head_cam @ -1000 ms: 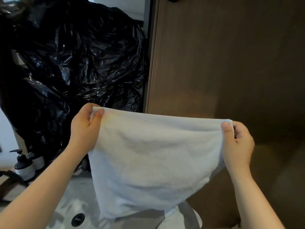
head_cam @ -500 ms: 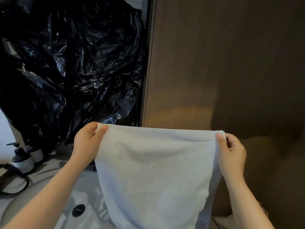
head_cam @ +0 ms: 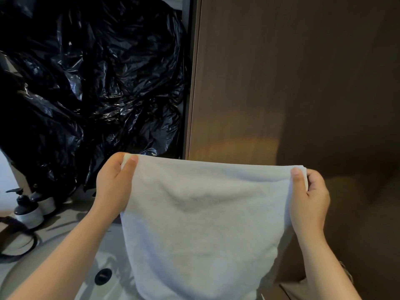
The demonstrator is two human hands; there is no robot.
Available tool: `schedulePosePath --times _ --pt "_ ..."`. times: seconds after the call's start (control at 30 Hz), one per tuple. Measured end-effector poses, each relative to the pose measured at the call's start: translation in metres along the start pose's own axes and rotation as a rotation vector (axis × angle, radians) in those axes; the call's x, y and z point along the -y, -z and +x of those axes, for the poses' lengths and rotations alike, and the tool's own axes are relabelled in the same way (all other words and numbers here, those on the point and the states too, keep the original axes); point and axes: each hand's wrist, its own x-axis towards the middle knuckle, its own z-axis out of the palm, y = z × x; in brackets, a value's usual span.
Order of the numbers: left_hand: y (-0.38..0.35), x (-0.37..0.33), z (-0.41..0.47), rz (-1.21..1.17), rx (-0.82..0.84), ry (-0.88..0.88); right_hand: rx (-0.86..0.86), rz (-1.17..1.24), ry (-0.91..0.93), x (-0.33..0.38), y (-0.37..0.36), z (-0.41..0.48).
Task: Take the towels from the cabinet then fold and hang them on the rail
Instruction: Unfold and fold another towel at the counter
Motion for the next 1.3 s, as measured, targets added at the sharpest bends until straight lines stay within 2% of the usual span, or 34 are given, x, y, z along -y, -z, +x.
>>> schedulePosePath --times 0.1,0.3,0.43,0.53,0.73,0.93,1.03,1.13,1.2,1.3 --pt "0.002 -0.012 -0.004 -0.02 -0.028 0.014 -0.038 0.003 0.042 0.009 0.001 -0.001" --pt "0.002 -0.04 -0.025 -0.012 -0.032 -0.094 -0.136 0.037 0.18 0.039 0.0 -0.008" --pt "0.0 -0.051 -0.038 0.041 -0.076 -0.28 -0.252 0.106 0.174 0.049 -0.003 -0.013" --pt "-0.007 -0.054 -0.047 0.073 -0.042 -0.361 -0.164 0.107 0.188 0.055 -0.009 -0.022" --pt "-0.034 -0.046 -0.068 -0.05 0.056 -0.16 0.071 0.14 0.213 0.067 -0.025 -0.059" --pt "-0.024 -0.051 -0.064 -0.073 0.101 -0.106 0.089 0.136 0.125 0.071 -0.022 -0.055" --pt "-0.011 -0.062 -0.055 -0.131 0.154 0.022 0.157 0.195 0.016 0.077 -0.008 -0.041" --pt "0.007 -0.069 -0.051 -0.466 0.285 0.217 0.261 0.258 -0.2 0.082 0.011 -0.029" --pt "0.018 -0.068 -0.05 -0.55 0.35 0.242 0.348 0.246 -0.29 0.082 0.022 -0.025" --pt "0.019 -0.055 -0.045 -0.529 0.408 0.248 0.423 0.156 -0.33 0.068 0.02 -0.024"
